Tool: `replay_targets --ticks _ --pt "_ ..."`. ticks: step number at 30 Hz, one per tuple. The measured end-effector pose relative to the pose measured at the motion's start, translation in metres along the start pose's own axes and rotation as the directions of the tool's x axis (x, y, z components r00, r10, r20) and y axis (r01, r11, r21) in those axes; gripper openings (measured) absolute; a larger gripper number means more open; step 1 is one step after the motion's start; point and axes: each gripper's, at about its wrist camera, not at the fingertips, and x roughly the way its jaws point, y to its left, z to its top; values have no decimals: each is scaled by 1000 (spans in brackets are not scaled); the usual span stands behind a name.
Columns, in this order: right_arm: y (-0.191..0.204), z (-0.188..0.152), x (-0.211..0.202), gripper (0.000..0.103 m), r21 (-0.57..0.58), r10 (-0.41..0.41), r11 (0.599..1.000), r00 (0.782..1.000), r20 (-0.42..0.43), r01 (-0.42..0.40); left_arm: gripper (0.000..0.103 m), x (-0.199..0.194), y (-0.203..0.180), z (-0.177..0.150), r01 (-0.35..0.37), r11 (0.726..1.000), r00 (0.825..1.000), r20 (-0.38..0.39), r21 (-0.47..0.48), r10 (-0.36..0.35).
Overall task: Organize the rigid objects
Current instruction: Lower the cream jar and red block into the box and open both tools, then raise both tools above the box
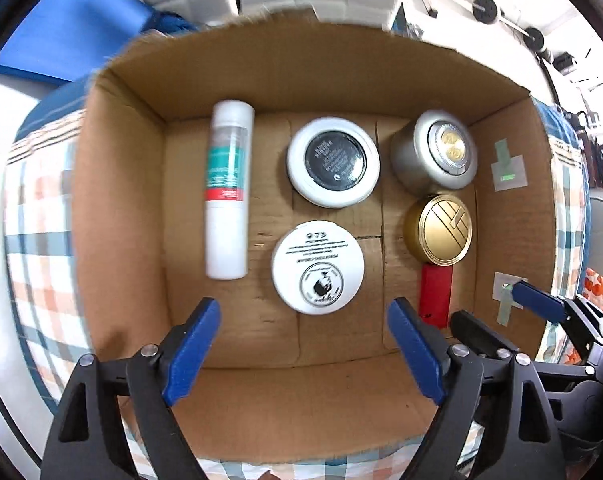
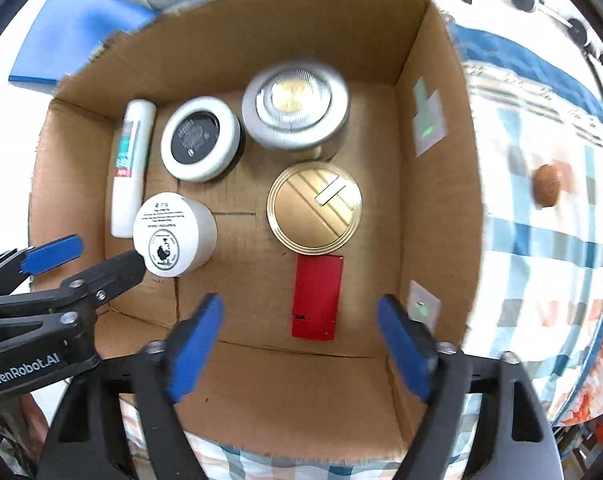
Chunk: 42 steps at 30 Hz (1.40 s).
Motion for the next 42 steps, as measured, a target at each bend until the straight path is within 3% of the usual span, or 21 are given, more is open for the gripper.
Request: replay_targets --ticks 2,4,8,19,34,39,42 --pt "9 -9 -9 84 -3 -5 1000 1000 12 5 90 -10 -1 -7 -12 1000 1000 25 -12 12" --pt "7 -15 -16 85 -9 -12 1000 1000 17 12 102 -22 1 -23 -5 1000 999 50 -23 6" --pt "0 -33 -29 103 -26 -23 999 999 42 24 103 -41 -4 -43 -28 999 993 114 -36 32" --pt "13 -71 -67 103 -73 -28 997 990 141 39 103 -82 -13 -86 -105 992 968 223 -68 118" --pt "-2 -111 -131 103 -112 40 994 970 240 -13 103 -137 -33 -127 -68 994 934 345 -88 94" --pt "-39 -107 -135 103 -48 85 996 969 231 -76 103 -141 -53 -119 -91 992 921 372 -87 117" --pt "-81 -97 -128 103 58 109 991 969 224 -124 103 -133 -65 -107 -192 974 896 385 -117 222"
